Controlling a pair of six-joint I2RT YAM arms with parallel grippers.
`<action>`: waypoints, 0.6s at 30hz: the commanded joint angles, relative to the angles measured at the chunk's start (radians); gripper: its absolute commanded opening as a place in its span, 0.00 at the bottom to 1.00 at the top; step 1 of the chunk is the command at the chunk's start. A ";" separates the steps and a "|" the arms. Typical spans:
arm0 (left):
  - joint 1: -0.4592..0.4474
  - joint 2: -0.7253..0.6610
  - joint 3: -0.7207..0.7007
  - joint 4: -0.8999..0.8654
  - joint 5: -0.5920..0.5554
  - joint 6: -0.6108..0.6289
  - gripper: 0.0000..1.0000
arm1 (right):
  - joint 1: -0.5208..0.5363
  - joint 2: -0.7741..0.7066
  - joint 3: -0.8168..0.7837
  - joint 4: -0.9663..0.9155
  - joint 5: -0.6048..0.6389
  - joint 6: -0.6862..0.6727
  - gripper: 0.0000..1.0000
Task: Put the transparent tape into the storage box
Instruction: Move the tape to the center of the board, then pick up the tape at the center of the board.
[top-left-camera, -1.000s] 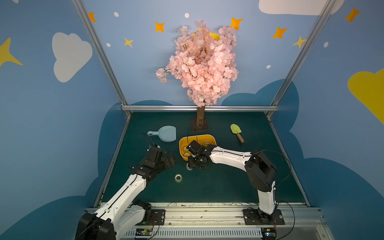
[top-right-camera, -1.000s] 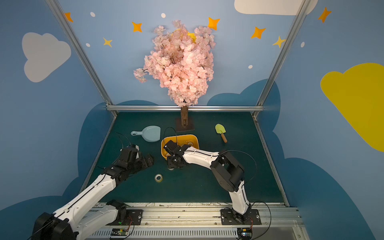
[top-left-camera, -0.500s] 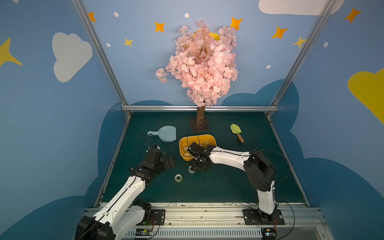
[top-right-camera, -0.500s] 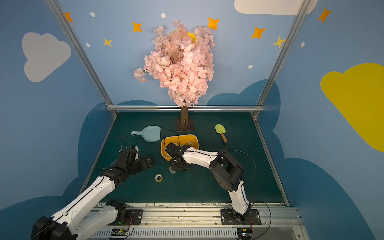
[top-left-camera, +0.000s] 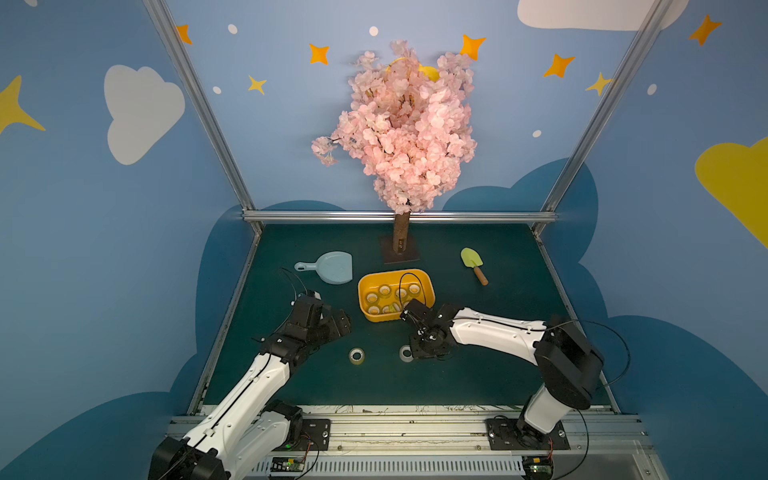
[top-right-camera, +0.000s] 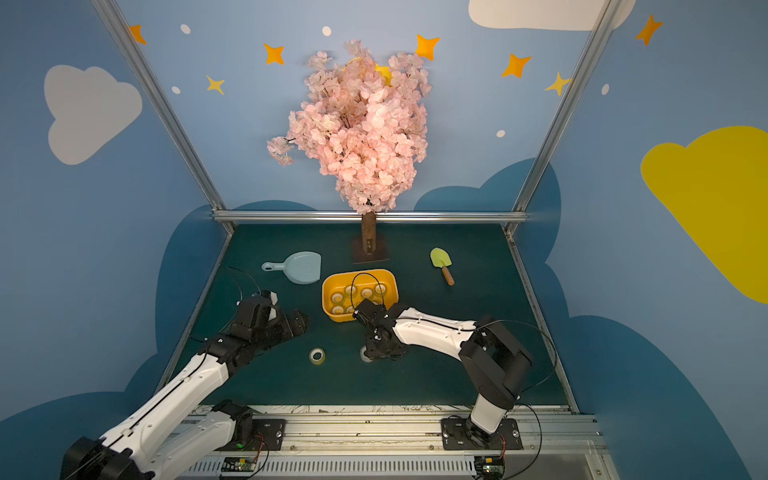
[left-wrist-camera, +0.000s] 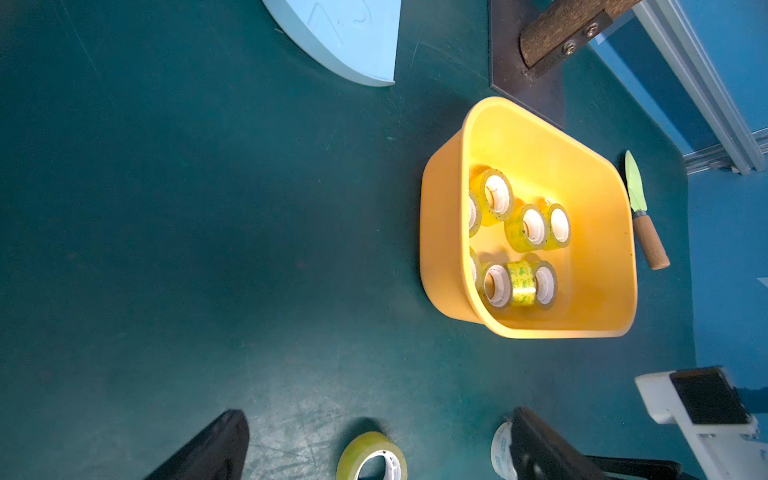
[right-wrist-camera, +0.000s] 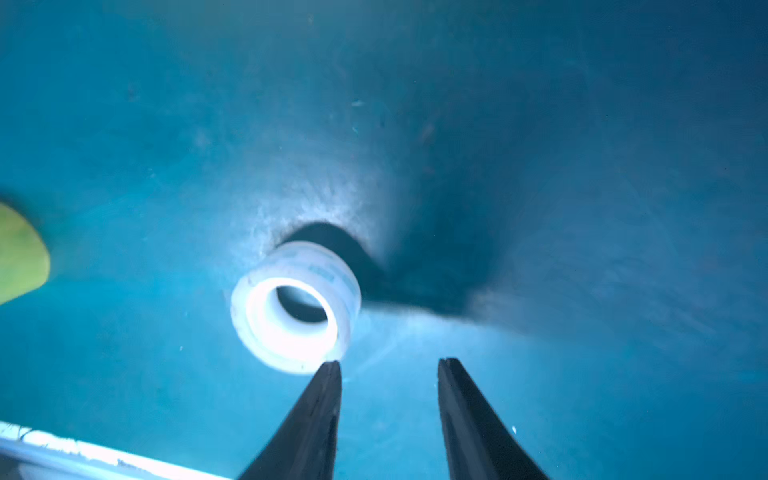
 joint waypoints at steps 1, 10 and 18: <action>0.004 -0.010 -0.007 -0.017 0.010 -0.005 1.00 | 0.003 -0.040 -0.013 0.013 0.007 -0.005 0.45; 0.004 -0.021 -0.012 -0.020 0.003 0.001 1.00 | 0.002 -0.070 0.014 0.065 -0.027 -0.060 0.45; 0.004 -0.024 -0.008 -0.035 0.008 0.018 1.00 | -0.004 -0.009 0.058 0.058 -0.047 -0.079 0.45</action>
